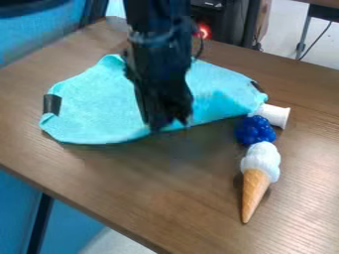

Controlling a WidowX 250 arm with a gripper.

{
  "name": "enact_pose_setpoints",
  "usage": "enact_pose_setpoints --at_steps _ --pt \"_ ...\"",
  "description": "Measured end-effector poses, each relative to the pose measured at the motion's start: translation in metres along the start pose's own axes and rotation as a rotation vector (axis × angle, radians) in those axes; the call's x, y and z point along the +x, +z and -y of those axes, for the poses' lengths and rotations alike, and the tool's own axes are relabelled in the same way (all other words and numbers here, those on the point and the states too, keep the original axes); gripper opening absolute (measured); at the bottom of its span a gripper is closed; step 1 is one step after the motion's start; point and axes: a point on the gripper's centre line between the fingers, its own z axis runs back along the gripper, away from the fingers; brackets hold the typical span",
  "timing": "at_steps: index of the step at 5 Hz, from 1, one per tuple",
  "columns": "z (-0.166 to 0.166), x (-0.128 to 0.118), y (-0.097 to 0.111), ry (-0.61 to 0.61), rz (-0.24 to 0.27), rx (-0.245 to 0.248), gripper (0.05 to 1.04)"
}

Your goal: Fold the cloth from bottom right to top left

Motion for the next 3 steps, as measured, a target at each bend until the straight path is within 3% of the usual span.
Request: enact_pose_setpoints --at_steps 1,3 --pt "-0.017 0.011 0.000 0.050 -0.004 0.024 0.059" --pt "-0.053 0.030 -0.018 0.113 -0.094 0.091 0.059"
